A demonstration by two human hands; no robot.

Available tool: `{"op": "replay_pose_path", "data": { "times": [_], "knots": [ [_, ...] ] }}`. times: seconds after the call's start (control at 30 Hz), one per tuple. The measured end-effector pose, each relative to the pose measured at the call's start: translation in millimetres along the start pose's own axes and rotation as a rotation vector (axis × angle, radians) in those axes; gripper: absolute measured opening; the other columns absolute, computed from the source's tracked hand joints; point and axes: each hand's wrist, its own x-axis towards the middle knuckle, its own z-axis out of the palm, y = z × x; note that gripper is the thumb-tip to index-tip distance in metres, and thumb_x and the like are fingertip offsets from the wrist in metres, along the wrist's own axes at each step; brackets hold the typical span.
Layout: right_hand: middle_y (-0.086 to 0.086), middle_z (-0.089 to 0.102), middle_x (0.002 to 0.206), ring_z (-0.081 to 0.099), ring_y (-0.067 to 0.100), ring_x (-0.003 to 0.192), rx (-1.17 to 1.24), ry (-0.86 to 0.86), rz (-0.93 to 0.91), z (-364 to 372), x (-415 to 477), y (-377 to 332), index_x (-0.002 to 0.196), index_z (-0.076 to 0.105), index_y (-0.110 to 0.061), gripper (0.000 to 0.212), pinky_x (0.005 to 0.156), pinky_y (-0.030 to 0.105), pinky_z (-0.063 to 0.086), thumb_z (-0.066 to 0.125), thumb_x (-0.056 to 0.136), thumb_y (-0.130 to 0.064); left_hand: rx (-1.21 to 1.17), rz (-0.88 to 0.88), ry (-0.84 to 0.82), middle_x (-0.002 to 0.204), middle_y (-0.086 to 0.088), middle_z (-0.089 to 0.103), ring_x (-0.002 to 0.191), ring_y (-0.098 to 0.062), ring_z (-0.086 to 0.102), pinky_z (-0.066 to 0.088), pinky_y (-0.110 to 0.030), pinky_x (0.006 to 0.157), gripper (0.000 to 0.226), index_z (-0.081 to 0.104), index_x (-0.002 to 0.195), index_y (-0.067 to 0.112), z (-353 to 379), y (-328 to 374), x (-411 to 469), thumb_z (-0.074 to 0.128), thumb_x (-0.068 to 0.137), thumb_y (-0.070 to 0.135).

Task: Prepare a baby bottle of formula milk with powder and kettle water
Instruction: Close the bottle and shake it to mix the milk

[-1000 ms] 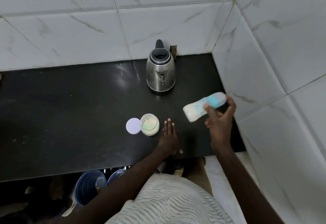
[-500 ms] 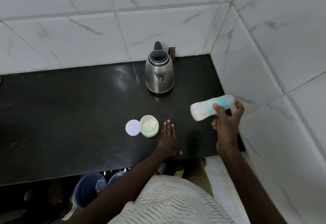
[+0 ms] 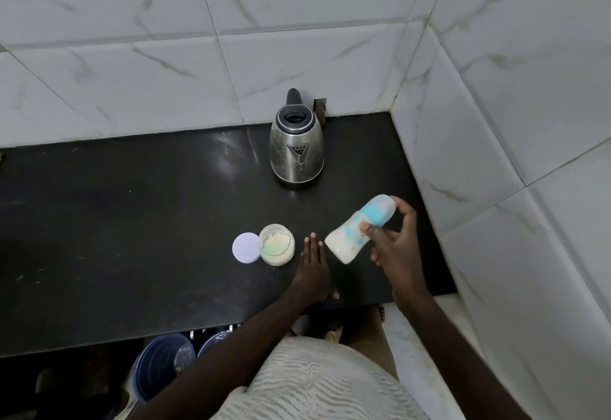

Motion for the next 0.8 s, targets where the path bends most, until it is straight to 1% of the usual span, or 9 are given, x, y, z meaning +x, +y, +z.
{"op": "replay_pose_path", "data": {
  "times": [0.1, 0.17, 0.23, 0.37, 0.43, 0.57, 0.63, 0.7, 0.8],
  "knots": [
    [0.005, 0.071, 0.120, 0.066, 0.011, 0.079, 0.089, 0.204, -0.034, -7, 10, -17, 0.142, 0.041, -0.040, 0.063, 0.053, 0.019, 0.050, 0.077, 0.092, -0.029, -0.020, -0.012, 0.009, 0.160, -0.033, -0.030, 0.151, -0.047, -0.025, 0.000, -0.051, 0.127, 0.139, -0.015, 0.156, -0.010, 3, -1, 1, 0.078, 0.080, 0.059],
    [-0.003, 0.069, 0.118, 0.072, 0.014, 0.087, 0.183, 0.331, -0.052, -10, 17, -28, 0.144, 0.038, -0.037, 0.064, 0.054, 0.020, 0.052, 0.076, 0.093, -0.029, -0.014, -0.015, 0.018, 0.159, -0.034, -0.030, 0.151, -0.047, -0.025, 0.001, -0.052, 0.127, 0.140, -0.015, 0.155, -0.011, 5, -3, 0, 0.079, 0.079, 0.060],
    [0.001, 0.070, 0.120, 0.071, 0.012, 0.086, 0.152, 0.276, -0.056, -3, 12, -28, 0.145, 0.038, -0.037, 0.065, 0.053, 0.019, 0.052, 0.076, 0.093, -0.029, -0.001, -0.008, 0.016, 0.159, -0.035, -0.029, 0.150, -0.048, -0.025, 0.001, -0.053, 0.128, 0.140, -0.015, 0.155, -0.011, 6, -4, -1, 0.078, 0.079, 0.060],
    [0.006, 0.070, 0.124, 0.069, 0.008, 0.081, -0.060, -0.064, -0.050, 6, -9, -7, 0.146, 0.039, -0.039, 0.070, 0.053, 0.016, 0.051, 0.078, 0.091, -0.023, -0.022, 0.015, 0.043, 0.161, -0.033, -0.027, 0.150, -0.049, -0.026, -0.001, -0.056, 0.127, 0.145, -0.011, 0.158, -0.007, 12, -7, 9, 0.079, 0.072, 0.066],
    [0.005, 0.071, 0.124, 0.070, 0.008, 0.081, -0.040, -0.017, -0.089, 3, -4, -10, 0.146, 0.039, -0.039, 0.069, 0.055, 0.016, 0.051, 0.079, 0.091, -0.024, 0.005, 0.016, 0.052, 0.158, -0.034, -0.029, 0.150, -0.051, -0.024, 0.000, -0.057, 0.127, 0.144, -0.010, 0.157, -0.009, 12, -6, 9, 0.077, 0.073, 0.068],
    [0.007, 0.069, 0.129, 0.070, 0.014, 0.089, 0.146, 0.270, -0.085, -4, 15, -28, 0.143, 0.038, -0.039, 0.065, 0.054, 0.019, 0.051, 0.077, 0.092, -0.030, 0.020, 0.011, 0.067, 0.159, -0.039, -0.024, 0.151, -0.052, -0.019, 0.004, -0.052, 0.127, 0.136, -0.010, 0.154, -0.014, 4, -1, -3, 0.075, 0.081, 0.062],
    [0.008, 0.069, 0.129, 0.070, 0.012, 0.086, 0.115, 0.204, -0.083, -4, 10, -27, 0.144, 0.038, -0.037, 0.065, 0.053, 0.018, 0.051, 0.077, 0.093, -0.026, 0.006, 0.013, 0.055, 0.158, -0.039, -0.025, 0.151, -0.052, -0.020, 0.003, -0.053, 0.128, 0.136, -0.011, 0.155, -0.014, 4, -2, -2, 0.076, 0.081, 0.061],
    [0.007, 0.070, 0.124, 0.070, 0.010, 0.081, 0.032, 0.018, -0.071, -4, 1, -17, 0.146, 0.040, -0.033, 0.066, 0.051, 0.015, 0.049, 0.077, 0.092, -0.020, -0.002, 0.017, 0.043, 0.156, -0.038, -0.028, 0.149, -0.052, -0.023, 0.001, -0.056, 0.127, 0.138, -0.011, 0.155, -0.013, 7, -5, 3, 0.075, 0.080, 0.064],
    [-0.002, 0.070, 0.122, 0.075, 0.016, 0.096, 0.019, -0.038, -0.085, -11, -3, -11, 0.145, 0.041, -0.035, 0.069, 0.056, 0.018, 0.053, 0.079, 0.090, -0.019, 0.018, 0.016, 0.028, 0.157, -0.037, -0.028, 0.149, -0.050, -0.025, 0.001, -0.055, 0.128, 0.139, -0.012, 0.156, -0.012, 7, -3, 3, 0.076, 0.079, 0.063]
  ]
}}
